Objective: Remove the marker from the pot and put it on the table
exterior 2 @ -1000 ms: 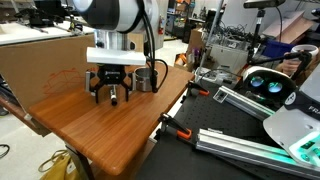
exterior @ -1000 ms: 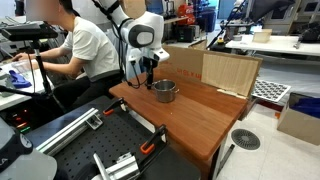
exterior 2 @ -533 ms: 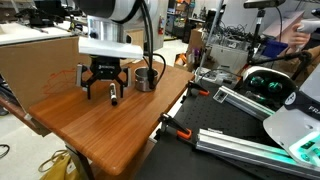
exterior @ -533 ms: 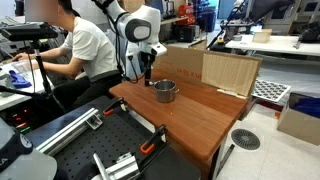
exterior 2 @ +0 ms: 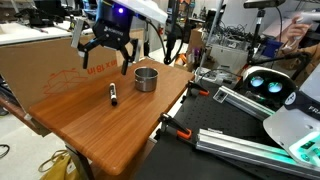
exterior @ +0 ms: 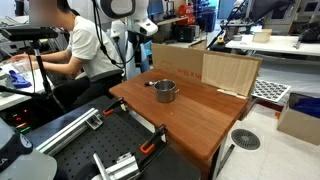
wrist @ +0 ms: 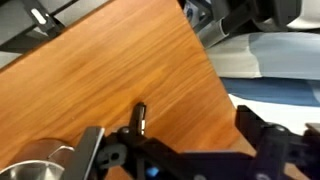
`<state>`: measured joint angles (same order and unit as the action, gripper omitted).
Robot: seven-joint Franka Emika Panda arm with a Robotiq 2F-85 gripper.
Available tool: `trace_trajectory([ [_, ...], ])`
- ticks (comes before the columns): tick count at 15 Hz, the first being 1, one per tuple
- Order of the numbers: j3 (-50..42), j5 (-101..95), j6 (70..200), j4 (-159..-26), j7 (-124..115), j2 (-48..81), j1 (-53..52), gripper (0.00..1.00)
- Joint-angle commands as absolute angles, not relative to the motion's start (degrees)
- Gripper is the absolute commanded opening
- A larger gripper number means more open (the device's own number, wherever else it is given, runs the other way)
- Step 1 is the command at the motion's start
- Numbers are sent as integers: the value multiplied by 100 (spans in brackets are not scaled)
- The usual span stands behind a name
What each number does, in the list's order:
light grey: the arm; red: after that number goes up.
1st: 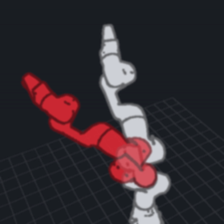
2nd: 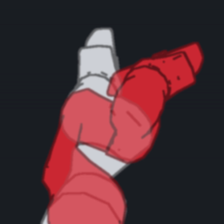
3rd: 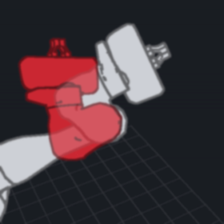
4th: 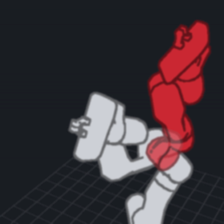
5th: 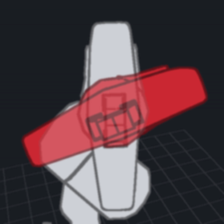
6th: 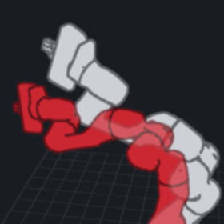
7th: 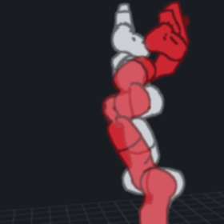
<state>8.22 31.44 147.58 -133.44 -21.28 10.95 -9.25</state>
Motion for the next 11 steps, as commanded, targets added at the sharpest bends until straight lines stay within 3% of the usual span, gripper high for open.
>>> trace_trajectory([
  [1,842,3150,14743,-13453,-2101,953,-878,100],
  [11,864,3155,14742,-13541,-2081,909,-879,100],
])
